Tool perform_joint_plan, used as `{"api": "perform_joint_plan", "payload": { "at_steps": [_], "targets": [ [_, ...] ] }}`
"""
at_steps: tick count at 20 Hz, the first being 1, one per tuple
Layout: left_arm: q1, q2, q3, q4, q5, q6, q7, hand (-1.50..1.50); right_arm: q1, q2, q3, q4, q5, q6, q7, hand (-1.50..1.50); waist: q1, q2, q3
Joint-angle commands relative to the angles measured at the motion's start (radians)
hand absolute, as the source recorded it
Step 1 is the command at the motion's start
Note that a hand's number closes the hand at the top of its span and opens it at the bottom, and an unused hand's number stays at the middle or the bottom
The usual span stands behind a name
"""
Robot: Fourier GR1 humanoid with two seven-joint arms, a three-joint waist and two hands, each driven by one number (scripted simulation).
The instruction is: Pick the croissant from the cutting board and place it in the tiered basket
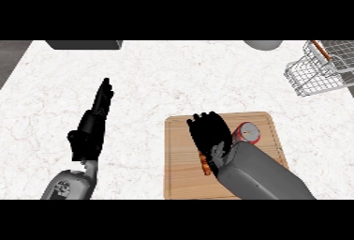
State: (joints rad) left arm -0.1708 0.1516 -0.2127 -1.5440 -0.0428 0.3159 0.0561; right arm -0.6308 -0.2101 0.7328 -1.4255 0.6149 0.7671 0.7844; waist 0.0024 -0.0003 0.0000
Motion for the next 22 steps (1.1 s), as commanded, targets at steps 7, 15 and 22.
{"api": "perform_joint_plan", "payload": {
  "at_steps": [7, 15, 22],
  "targets": [
    [0.014, 0.001, 0.063, -0.006, 0.004, -0.072, -0.008, 0.00, 0.073, 0.064, -0.028, 0.134, 0.195, -0.088, -0.145, -1.50, 0.002, 0.001, 0.000],
    [0.027, -0.049, 0.037, -0.069, -0.066, -0.056, 0.051, 0.00, 0.165, 0.069, -0.089, 0.053, 0.272, -0.040, -0.179, -1.50, -0.001, -0.001, 0.000],
    [0.055, -0.050, 0.093, -0.026, -0.032, -0.091, -0.029, 0.00, 0.160, 0.075, -0.114, 0.138, 0.373, -0.197, -0.297, 1.50, 0.003, 0.001, 0.000]
  ]
}}
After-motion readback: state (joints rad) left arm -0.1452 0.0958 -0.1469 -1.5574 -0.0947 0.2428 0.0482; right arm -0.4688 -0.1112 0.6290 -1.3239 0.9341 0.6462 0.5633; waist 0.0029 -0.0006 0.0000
